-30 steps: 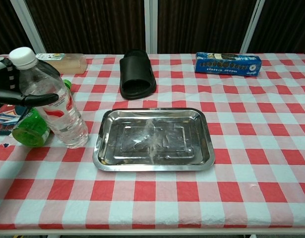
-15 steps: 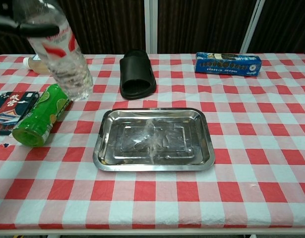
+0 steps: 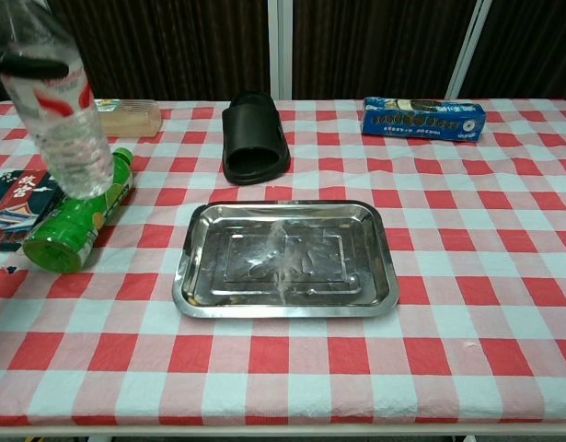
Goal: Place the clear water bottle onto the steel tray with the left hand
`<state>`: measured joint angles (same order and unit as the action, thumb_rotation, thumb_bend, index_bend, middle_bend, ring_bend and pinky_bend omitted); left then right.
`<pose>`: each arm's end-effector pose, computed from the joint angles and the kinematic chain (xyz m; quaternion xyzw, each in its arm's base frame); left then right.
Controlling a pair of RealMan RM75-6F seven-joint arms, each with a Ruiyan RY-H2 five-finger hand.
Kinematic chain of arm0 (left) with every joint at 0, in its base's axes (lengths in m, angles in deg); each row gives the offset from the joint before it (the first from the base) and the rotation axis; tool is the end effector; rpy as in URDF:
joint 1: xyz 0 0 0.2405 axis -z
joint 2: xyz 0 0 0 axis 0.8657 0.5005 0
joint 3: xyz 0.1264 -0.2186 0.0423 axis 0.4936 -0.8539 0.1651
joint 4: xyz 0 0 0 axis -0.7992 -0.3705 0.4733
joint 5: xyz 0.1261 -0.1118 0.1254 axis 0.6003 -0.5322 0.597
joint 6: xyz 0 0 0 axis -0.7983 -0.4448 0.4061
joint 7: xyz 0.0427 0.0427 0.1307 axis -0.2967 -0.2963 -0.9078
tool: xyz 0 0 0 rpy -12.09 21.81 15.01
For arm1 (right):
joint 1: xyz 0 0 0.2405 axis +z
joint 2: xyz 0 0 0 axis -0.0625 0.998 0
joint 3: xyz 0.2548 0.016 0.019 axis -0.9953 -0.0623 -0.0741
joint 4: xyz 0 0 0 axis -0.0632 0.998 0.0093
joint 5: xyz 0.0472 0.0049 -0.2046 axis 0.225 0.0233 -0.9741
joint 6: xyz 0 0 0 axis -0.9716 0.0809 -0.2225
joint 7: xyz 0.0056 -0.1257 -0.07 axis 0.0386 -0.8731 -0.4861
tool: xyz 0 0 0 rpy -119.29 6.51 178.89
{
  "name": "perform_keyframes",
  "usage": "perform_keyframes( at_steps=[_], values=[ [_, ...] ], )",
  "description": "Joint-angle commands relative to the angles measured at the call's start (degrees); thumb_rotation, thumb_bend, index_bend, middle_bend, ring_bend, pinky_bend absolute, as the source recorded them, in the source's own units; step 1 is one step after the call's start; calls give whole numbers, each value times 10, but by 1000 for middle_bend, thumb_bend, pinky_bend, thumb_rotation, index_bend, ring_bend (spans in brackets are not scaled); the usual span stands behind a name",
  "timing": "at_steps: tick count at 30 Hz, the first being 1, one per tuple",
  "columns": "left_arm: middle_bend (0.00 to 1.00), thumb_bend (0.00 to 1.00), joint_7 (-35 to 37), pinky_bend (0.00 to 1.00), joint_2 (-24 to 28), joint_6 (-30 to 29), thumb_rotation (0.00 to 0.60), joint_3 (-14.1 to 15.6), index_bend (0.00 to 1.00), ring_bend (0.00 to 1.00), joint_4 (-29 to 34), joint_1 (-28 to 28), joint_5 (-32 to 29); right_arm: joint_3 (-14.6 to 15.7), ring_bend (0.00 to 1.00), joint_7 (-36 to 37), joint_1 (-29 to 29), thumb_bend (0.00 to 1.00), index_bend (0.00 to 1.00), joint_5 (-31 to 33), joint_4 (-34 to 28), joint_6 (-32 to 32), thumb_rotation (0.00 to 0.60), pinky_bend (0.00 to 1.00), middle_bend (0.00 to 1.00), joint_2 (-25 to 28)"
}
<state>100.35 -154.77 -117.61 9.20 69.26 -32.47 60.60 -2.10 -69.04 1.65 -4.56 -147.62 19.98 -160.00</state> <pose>-0.1761 0.3215 0.0897 -0.4523 -0.6102 -0.5781 0.2982 -0.3809 -0.1873 0.1449 0.5981 -0.3896 0.3667 0.5966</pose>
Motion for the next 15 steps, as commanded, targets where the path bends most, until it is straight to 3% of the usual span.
perform_keyframes(
  at_steps=[1, 8, 15],
  values=[
    [602, 310, -2, 455, 19, -3, 600, -58, 541, 441, 34, 33, 20, 0, 0, -1, 0, 94, 0, 2, 0, -2, 600, 0, 0, 0],
    [601, 310, 9, 453, 13, 27, 600, 10, 537, 441, 4, -2, -34, 1, 0, 3, 0, 94, 0, 2, 3, -5, 600, 0, 0, -1],
    [601, 310, 14, 452, 18, 23, 600, -21, 537, 441, 9, 22, -13, 1, 0, 0, 1, 95, 0, 1, 3, -4, 600, 0, 0, -1]
  ],
)
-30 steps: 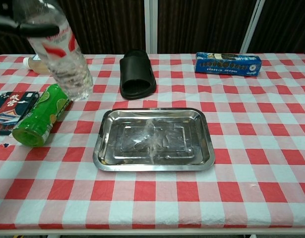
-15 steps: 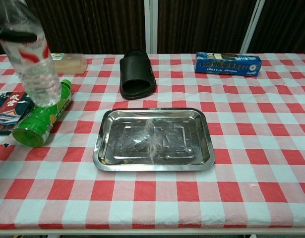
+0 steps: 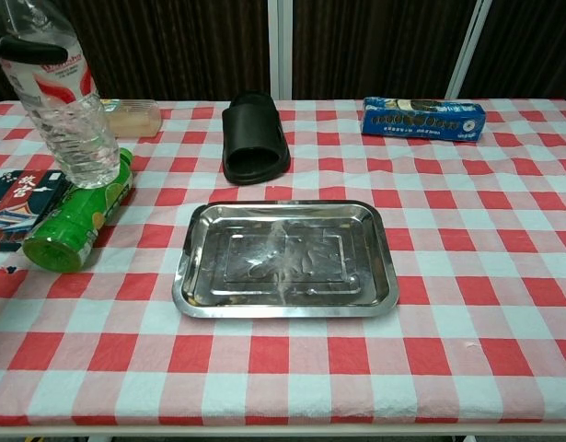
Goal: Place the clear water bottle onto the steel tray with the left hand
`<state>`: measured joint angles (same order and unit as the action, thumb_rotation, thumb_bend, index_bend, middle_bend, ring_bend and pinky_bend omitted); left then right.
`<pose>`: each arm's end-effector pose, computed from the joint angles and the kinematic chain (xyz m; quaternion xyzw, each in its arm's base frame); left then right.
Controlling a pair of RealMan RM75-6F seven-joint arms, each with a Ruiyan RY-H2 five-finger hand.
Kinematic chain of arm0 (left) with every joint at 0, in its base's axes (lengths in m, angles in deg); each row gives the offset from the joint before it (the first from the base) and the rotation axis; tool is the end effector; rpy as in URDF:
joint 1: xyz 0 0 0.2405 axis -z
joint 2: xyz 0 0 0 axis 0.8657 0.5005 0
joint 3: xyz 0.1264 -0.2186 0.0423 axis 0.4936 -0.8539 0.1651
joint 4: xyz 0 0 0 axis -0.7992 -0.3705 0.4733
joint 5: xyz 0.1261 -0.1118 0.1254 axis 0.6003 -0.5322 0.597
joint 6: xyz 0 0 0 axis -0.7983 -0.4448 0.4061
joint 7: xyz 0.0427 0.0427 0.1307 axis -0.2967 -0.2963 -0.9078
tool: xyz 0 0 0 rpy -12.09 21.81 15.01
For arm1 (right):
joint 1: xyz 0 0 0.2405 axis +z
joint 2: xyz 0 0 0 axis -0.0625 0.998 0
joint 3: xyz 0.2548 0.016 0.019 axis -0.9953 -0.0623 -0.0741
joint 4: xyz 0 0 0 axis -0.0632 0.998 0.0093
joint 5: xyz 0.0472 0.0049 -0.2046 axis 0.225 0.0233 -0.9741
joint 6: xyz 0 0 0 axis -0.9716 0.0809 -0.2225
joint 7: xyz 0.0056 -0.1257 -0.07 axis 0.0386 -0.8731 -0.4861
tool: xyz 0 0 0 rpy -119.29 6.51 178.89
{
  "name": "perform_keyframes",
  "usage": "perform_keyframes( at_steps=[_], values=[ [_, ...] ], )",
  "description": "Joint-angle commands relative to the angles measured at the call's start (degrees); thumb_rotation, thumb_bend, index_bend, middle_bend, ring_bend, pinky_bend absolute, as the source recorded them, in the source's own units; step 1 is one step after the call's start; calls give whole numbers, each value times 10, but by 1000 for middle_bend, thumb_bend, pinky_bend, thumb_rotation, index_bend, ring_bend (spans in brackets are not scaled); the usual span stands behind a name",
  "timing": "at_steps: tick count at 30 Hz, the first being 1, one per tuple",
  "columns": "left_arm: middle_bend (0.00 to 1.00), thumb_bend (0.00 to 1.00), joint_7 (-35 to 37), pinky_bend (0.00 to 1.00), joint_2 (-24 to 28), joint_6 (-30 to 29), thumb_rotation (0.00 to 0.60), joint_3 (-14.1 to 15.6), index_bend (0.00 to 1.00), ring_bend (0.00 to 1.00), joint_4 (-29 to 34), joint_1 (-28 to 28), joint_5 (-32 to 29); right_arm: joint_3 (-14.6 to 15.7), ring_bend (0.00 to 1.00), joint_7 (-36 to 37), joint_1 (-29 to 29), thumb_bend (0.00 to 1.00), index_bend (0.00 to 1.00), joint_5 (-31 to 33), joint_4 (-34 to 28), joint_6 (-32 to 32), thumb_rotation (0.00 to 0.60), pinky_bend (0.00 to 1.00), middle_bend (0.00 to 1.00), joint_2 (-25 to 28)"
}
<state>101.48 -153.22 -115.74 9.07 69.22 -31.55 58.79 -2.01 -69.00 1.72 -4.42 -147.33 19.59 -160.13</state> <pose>-0.1781 0.3265 0.0937 -0.4506 -0.6204 -0.5691 0.2970 -0.3823 -0.1874 0.1440 0.5988 -0.3916 0.3635 0.5965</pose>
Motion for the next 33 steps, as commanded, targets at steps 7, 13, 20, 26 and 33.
perform_keyframes(
  at_steps=[7, 13, 20, 26, 33],
  values=[
    [600, 310, -22, 452, -11, 6, 600, -6, 533, 441, 54, 24, 9, 4, 0, -4, 1, 95, 0, 0, 6, -7, 600, 0, 0, -5],
    [600, 311, -22, 453, 60, -17, 600, -26, 534, 442, 4, -8, -35, 1, 0, 2, 0, 94, 0, -1, 5, 0, 600, 0, 0, -2],
    [600, 312, 3, 452, 43, 18, 600, -6, 535, 442, 72, 4, -2, 4, 0, -7, 1, 94, 0, -1, 6, -5, 600, 0, 0, -6],
    [600, 312, -24, 452, 24, 8, 600, -13, 535, 441, 80, 25, 2, 2, 0, -4, 1, 94, 0, 3, 9, -7, 600, 0, 0, -6],
    [600, 312, -47, 452, 17, 25, 600, -10, 535, 441, 44, 37, -44, 4, 0, 1, 2, 94, 0, 0, 13, -8, 600, 0, 0, -7]
  ],
)
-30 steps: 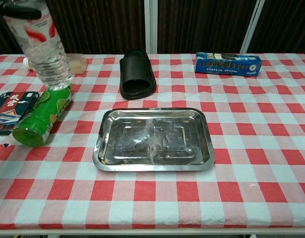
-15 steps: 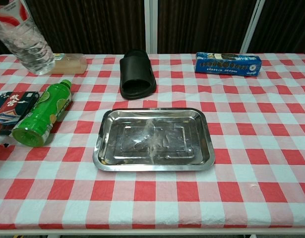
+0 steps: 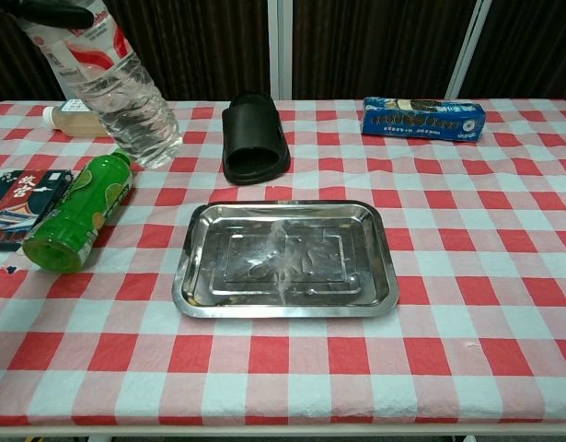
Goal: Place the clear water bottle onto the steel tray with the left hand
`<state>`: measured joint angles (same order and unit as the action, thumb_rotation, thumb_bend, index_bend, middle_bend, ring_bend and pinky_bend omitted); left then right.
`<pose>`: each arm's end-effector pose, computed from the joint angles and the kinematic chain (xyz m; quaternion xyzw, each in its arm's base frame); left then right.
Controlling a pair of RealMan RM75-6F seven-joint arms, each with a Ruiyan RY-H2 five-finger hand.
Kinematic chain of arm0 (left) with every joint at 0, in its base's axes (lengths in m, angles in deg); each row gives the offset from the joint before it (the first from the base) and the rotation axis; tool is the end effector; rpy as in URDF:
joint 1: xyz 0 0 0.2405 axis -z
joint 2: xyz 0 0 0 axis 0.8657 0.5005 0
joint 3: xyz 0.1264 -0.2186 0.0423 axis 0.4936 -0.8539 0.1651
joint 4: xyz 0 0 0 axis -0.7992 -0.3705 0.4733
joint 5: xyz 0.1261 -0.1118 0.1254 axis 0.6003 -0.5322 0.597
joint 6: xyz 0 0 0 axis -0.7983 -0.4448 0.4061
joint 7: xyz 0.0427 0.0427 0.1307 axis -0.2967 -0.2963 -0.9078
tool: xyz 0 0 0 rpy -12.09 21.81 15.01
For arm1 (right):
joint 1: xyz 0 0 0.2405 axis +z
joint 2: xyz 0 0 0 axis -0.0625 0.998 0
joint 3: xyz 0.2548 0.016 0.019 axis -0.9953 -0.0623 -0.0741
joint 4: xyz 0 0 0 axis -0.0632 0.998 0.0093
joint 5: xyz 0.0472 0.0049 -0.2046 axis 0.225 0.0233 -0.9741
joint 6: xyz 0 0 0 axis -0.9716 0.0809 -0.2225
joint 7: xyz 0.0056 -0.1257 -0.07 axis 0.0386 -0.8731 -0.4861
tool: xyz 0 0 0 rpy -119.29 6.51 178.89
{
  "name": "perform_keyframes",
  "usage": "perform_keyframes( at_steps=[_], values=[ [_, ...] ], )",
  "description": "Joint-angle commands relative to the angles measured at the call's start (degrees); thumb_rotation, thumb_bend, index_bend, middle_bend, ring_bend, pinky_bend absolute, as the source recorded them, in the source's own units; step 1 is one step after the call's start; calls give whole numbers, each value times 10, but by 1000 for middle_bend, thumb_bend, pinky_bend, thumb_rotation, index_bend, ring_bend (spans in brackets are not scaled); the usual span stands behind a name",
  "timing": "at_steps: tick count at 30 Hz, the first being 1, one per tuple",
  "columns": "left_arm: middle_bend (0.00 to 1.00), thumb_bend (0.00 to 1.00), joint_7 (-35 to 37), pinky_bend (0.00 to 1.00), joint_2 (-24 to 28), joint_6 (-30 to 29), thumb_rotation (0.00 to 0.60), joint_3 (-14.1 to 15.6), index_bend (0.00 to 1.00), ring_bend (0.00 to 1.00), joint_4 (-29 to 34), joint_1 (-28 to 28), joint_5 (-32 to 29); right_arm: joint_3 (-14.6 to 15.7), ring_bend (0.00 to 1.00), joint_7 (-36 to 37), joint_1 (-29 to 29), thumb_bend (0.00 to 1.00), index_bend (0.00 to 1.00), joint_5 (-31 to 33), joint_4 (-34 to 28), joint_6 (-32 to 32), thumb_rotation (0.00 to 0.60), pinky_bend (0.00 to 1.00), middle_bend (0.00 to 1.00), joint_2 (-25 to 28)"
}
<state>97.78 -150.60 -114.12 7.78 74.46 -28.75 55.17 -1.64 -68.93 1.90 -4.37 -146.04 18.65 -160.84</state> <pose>-0.1497 0.3290 0.1001 -0.4699 -0.6199 -0.5629 0.2794 -0.3863 -0.1874 0.1398 0.6035 -0.3951 0.3542 0.5951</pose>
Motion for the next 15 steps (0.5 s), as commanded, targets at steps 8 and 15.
perform_keyframes(
  at_steps=[8, 15],
  values=[
    [600, 312, -28, 452, -40, 2, 600, 11, 535, 441, 19, 26, 20, -3, 0, 2, -1, 94, 0, 2, -2, 4, 600, 0, 0, 2],
    [600, 312, -95, 451, -79, -11, 600, 24, 535, 441, 29, 52, 33, -1, 0, 7, -2, 94, 0, -3, -4, 9, 600, 0, 0, 4]
  ],
)
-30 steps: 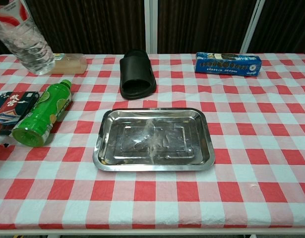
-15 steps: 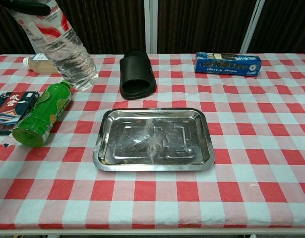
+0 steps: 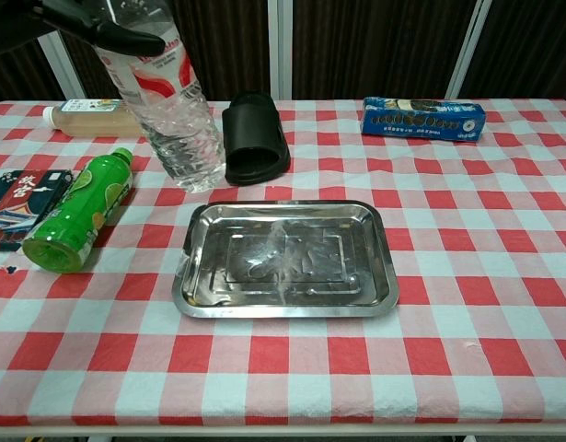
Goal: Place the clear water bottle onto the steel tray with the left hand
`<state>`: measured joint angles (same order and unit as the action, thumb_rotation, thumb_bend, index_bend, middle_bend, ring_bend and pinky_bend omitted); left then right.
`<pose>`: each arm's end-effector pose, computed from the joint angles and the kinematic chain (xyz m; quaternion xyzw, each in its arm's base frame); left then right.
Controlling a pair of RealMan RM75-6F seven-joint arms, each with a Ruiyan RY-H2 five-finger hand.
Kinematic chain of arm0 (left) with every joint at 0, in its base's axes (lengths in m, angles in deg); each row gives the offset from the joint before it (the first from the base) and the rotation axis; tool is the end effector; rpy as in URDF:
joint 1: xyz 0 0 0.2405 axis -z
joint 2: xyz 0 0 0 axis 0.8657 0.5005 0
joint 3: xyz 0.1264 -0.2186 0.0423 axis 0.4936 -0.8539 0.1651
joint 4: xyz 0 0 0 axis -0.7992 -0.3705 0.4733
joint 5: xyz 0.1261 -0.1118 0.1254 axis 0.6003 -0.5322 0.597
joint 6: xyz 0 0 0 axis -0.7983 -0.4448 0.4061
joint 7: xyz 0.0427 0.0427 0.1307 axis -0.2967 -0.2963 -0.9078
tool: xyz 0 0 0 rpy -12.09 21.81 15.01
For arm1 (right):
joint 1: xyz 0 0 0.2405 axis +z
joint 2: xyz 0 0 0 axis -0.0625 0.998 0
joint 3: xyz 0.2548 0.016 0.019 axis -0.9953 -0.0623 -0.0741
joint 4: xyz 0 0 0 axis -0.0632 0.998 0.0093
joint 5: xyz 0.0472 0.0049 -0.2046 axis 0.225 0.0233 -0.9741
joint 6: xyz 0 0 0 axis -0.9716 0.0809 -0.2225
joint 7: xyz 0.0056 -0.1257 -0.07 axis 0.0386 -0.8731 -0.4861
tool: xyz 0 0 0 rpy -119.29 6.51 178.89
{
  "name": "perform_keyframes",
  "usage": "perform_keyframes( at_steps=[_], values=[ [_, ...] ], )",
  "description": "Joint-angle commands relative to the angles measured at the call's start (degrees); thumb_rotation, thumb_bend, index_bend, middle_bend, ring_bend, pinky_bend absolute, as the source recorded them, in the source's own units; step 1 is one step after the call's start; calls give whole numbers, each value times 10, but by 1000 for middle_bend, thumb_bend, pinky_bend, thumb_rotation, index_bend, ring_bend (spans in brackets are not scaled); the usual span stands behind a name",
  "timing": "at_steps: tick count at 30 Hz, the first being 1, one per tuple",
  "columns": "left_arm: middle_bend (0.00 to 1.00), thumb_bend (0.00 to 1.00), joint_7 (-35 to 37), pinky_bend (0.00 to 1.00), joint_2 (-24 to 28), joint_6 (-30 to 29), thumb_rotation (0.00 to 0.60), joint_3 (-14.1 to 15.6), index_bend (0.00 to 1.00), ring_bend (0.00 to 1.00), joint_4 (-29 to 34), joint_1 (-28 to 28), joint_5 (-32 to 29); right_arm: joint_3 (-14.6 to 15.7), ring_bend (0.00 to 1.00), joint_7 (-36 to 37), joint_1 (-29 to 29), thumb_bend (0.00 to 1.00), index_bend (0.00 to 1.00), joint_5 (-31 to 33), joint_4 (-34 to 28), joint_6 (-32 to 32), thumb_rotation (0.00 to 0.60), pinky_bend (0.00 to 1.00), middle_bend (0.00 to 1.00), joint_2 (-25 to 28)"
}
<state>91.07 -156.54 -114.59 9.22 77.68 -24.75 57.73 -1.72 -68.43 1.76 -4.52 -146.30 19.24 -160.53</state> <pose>-0.0997 0.3144 0.0651 -0.5251 -0.5998 -0.5612 0.2227 -0.3852 -0.1868 0.1424 0.6010 -0.3941 0.3600 0.5949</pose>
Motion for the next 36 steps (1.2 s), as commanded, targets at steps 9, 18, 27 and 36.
perform_keyframes(
  at_steps=[9, 18, 27, 36],
  values=[
    [600, 312, -65, 451, -81, -3, 600, 41, 535, 442, -39, 26, 3, 0, 0, 2, 1, 94, 0, 0, -4, -2, 600, 0, 0, 3],
    [600, 312, -78, 450, -137, 1, 600, 40, 535, 441, -66, 46, -9, -2, 0, 5, 2, 94, 0, 7, -3, -9, 600, 0, 0, 2],
    [600, 312, -86, 449, -181, -30, 600, 63, 535, 441, -118, 40, 43, -3, 0, 12, 3, 95, 0, 9, 0, -13, 600, 0, 0, 3],
    [599, 312, -66, 447, -189, -31, 600, 73, 529, 441, -135, 27, 52, -3, 0, 8, 4, 95, 0, 10, 1, -16, 600, 0, 0, 1]
  ],
)
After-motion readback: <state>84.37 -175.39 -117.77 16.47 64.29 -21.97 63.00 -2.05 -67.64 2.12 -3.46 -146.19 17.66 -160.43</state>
